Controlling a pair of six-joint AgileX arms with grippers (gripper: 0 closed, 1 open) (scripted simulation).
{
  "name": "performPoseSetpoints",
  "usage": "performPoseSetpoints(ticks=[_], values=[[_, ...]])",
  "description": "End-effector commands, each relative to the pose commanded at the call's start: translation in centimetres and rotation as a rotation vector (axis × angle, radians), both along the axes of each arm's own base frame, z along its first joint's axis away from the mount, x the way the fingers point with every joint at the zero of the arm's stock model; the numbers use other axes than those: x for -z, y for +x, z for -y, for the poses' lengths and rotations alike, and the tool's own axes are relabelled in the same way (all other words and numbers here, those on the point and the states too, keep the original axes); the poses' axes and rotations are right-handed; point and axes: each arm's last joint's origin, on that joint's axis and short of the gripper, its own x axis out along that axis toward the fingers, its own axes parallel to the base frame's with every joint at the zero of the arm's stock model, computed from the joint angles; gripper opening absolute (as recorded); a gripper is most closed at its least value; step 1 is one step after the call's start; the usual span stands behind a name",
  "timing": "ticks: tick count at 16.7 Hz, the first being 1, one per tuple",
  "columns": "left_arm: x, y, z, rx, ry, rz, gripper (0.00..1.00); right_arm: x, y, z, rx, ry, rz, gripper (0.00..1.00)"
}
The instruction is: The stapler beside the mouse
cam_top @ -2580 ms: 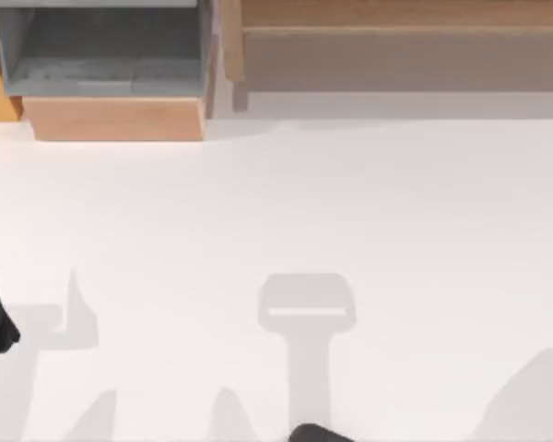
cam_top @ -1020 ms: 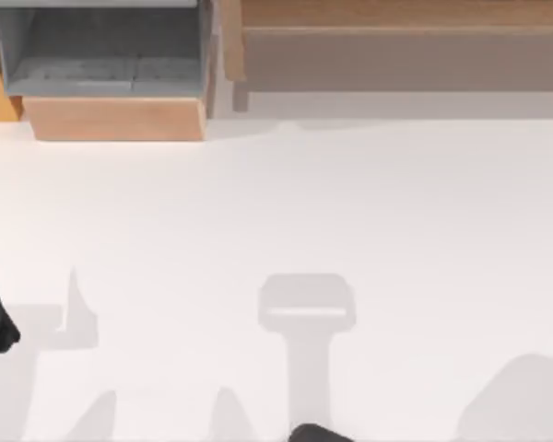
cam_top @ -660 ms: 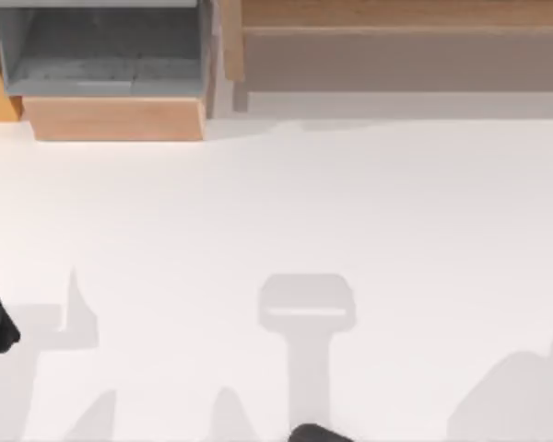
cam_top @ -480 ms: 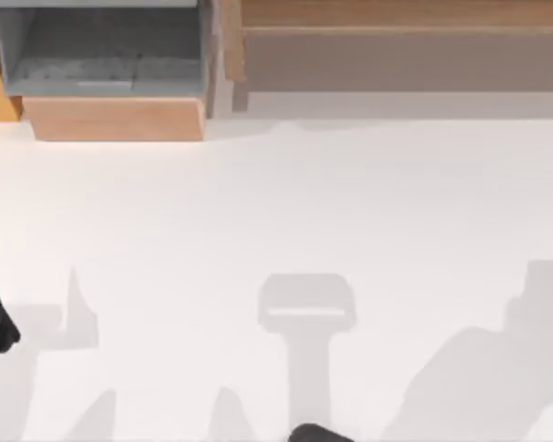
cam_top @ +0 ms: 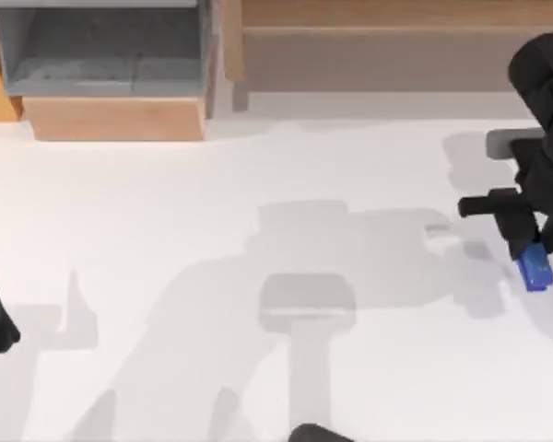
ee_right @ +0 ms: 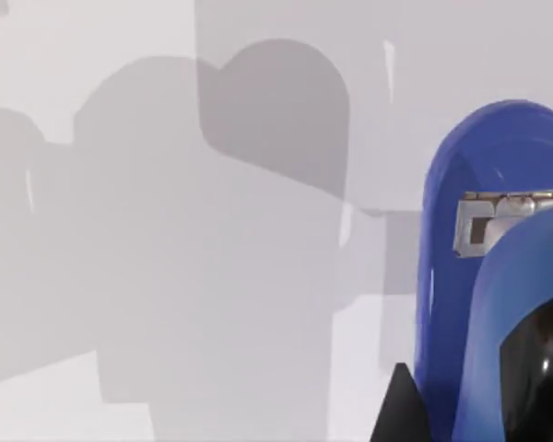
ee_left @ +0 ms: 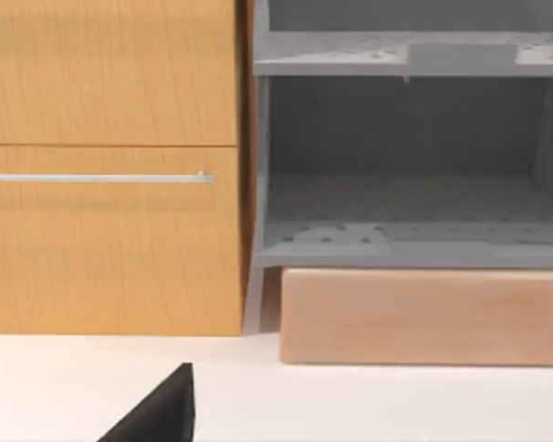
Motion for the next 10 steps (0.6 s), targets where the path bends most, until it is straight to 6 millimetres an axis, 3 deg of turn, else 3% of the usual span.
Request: performPoseSetpoints(ticks=[3, 5, 7, 10], values=[[0.0, 0.0, 0.0, 0.0, 0.0, 0.0, 1.0, 0.3, -0.9, -8.7, 0.01, -0.009, -0.027, 0.0], [0.0, 0.0, 0.0, 0.0, 0.0, 0.0, 1.0, 0.3, -2.2, -13.4, 0.023, -0.015, -0.028, 0.0], [0.0, 0.0, 0.0, 0.0, 0.0, 0.0, 1.0, -0.1, -3.5, -17.0, 0.041, -0.017, -0.014, 0.0], [0.0, 0.0, 0.0, 0.0, 0.0, 0.0, 1.0, -0.9, -4.7, -20.2, 0.072, -0.009, 0.021, 0.0]])
